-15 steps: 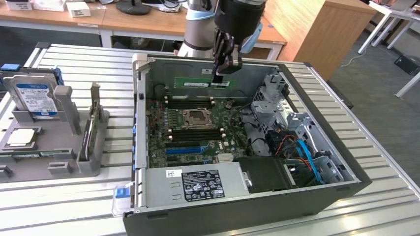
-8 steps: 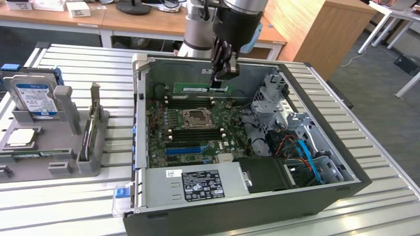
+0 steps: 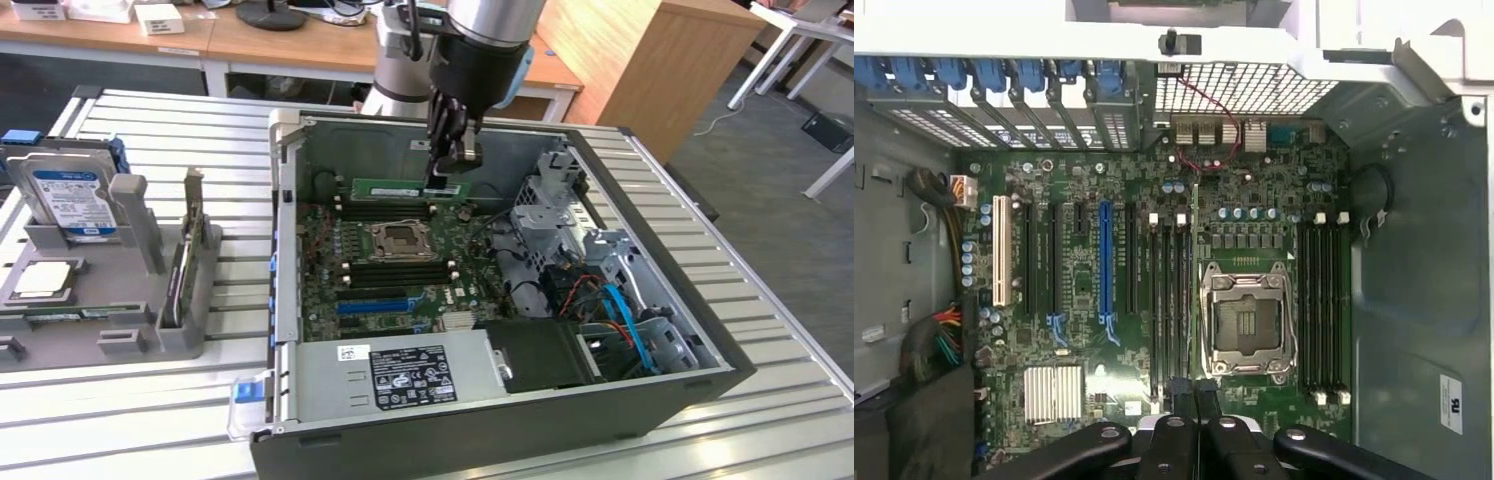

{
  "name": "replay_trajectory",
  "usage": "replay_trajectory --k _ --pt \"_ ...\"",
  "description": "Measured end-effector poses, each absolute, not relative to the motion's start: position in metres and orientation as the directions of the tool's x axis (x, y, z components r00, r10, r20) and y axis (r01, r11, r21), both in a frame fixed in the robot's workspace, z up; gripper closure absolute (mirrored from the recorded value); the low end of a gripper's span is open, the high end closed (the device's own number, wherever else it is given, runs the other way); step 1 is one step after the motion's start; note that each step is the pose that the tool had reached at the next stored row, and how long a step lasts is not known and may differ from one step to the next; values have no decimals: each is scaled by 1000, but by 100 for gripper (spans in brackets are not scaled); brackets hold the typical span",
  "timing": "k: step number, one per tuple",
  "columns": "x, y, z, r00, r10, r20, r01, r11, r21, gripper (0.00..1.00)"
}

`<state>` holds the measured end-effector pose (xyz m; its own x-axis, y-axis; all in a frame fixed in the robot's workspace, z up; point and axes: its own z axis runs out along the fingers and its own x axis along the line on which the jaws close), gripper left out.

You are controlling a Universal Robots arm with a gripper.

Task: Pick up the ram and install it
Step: 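Pick up the ram and move it above insertion slot, then insert the ram into the slot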

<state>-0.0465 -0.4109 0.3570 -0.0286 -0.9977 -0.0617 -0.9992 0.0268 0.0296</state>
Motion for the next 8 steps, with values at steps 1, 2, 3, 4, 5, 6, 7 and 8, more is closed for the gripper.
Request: replay_trajectory --k 1,2,3,4,5,6,7,8 --pt "-47 -411 356 -29 -998 -62 -999 27 30 88" --pt "-47 -411 356 -29 -998 -62 -999 27 30 88" --pt "-47 -411 356 -29 -998 -62 -999 27 30 88" --pt "-47 -411 356 -29 -998 -62 -999 27 30 88" --pt "-47 -411 356 -29 -998 -62 -999 27 30 88" --pt "-47 -411 356 -29 -998 -62 -999 27 30 88" --pt "-47 -411 356 -29 -998 -62 -999 27 30 88" --pt "-47 -411 356 -29 -998 -62 -999 27 30 88"
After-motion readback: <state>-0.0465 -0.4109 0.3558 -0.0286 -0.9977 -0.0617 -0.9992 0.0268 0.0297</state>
